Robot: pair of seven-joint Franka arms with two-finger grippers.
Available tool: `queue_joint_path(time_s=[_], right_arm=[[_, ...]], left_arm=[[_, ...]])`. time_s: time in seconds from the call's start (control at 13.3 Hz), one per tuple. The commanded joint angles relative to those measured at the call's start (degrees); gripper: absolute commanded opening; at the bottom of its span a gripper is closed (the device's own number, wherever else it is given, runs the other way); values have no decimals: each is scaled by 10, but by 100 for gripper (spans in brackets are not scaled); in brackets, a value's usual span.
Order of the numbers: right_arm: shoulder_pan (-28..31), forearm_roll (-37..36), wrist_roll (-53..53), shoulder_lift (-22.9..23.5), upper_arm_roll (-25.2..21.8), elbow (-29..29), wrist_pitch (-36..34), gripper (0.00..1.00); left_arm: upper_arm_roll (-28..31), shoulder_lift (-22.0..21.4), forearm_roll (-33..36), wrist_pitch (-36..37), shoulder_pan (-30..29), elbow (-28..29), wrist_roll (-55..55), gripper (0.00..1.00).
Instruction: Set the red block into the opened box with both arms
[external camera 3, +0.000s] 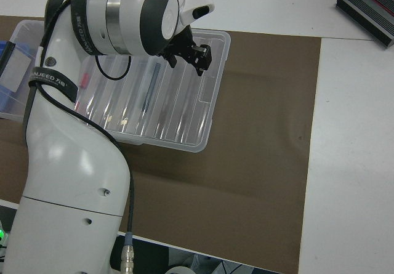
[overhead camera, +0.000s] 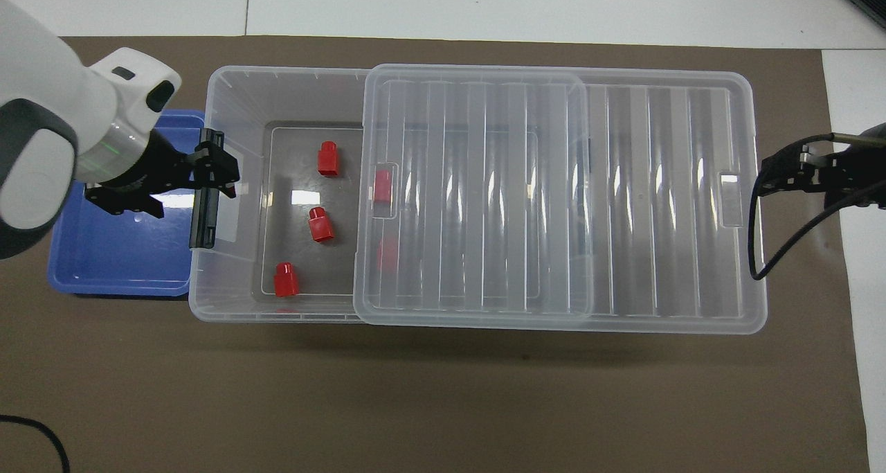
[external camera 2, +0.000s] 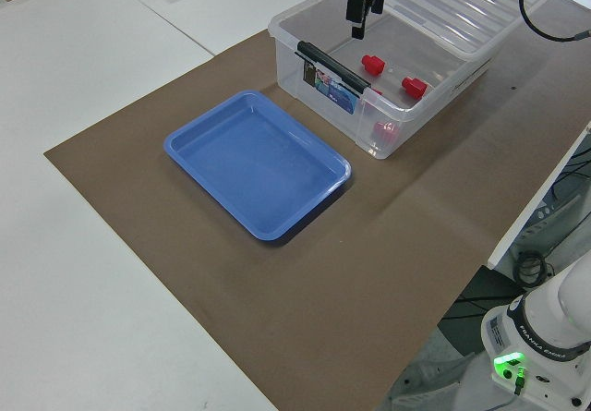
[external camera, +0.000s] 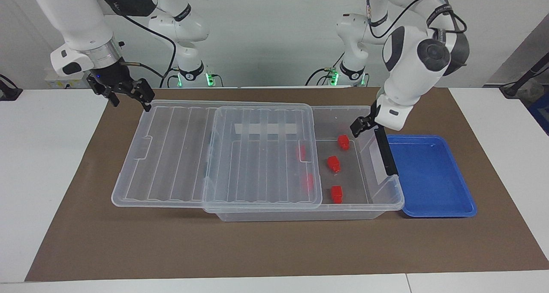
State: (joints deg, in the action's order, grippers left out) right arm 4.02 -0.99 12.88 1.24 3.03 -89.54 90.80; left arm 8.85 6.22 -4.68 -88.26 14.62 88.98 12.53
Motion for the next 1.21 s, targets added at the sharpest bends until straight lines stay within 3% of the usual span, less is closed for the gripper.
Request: queue_joint_path(time_s=[0.0,0.15,0.38,0.45,0.6,0.75,1.13], right_arm=[[26,0,9,-8,1,-33,35,0],[55,0,7,-19,1,-75,88,0],[86,0,1,-15,1,-114,140,0],[94,0,-12,-12,1,-135,188,0],[97,0,-22,-10,1,-160,213,0],[104,0,-22,1,0,-172,219,0],[109,-1,-41,24,1,-198,270,0]], left_arm=[[-6,-51,10,44,-97,16,-154,100],[-6,-70,26,50,-131,27,-204,100],[-6,-90,60,59,-136,29,-240,100],[-7,-95,60,47,-132,46,-238,100],[-9,-124,60,-2,-127,108,-239,100],[-11,-124,60,-11,-126,110,-237,100],[-15,-133,60,-122,-113,163,-247,100]])
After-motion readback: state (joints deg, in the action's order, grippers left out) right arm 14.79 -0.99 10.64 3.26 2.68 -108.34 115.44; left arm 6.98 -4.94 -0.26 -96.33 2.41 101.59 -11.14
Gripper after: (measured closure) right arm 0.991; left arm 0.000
